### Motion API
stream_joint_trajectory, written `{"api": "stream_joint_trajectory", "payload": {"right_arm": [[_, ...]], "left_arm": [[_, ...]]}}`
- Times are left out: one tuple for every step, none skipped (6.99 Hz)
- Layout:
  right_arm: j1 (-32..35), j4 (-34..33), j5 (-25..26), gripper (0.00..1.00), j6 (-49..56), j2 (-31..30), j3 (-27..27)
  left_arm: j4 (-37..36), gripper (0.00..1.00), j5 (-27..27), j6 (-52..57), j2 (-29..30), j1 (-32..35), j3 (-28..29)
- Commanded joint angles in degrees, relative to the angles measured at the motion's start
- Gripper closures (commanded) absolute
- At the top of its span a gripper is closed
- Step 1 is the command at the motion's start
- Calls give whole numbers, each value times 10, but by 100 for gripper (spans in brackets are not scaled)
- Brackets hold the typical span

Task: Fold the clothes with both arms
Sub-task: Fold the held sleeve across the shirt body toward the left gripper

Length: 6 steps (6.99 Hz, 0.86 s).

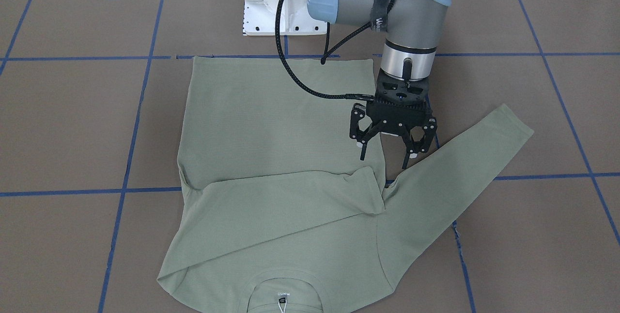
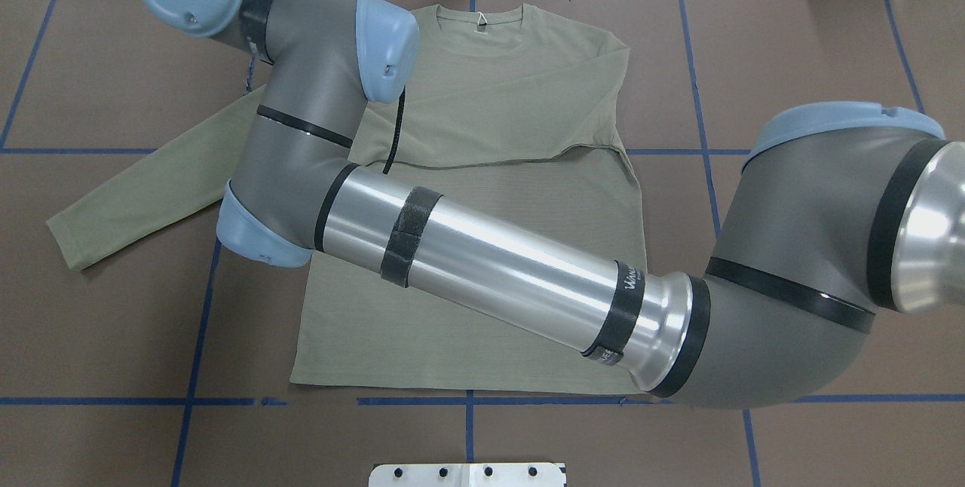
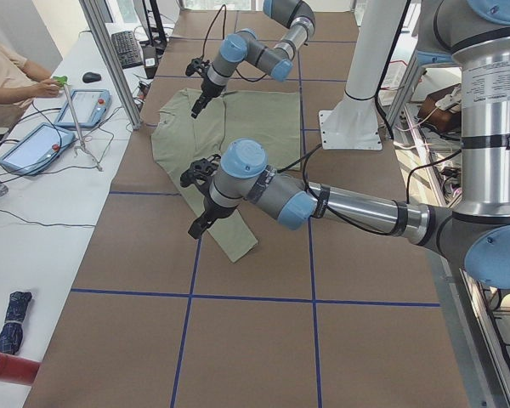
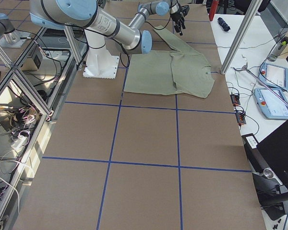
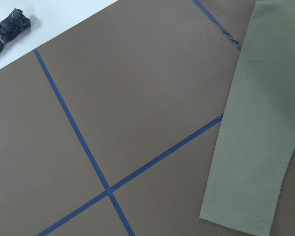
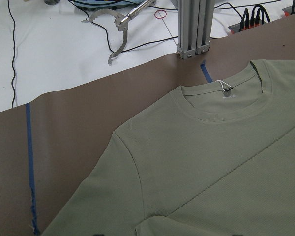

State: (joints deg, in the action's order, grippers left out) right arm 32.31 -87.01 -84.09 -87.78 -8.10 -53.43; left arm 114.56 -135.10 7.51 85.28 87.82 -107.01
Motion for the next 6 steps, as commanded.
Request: {"api": "stream_joint_trajectory", "payload": {"right_arm": [[77,-29,-136,0,48,-44,-50],[118,-58,-183,0,111,-107,-134],[161,-90,-240,0,178,-165,-208],[206,-114,-291,0,268,-246,-301],[263,-120,-353,0,392,-348,-389],[299,-120,-382,0,468,-445,-461]], "left_arm": [[64,0,-4,-26,31,-1,38],[158,0,-7,-42,16,-24,53],[182,0,-1,-114,16,-86,58],[224,0,43,-173,7,-145,59],[297,0,132,-231,-37,-216,59],[348,0,182,-270,-78,-288,60]]}}
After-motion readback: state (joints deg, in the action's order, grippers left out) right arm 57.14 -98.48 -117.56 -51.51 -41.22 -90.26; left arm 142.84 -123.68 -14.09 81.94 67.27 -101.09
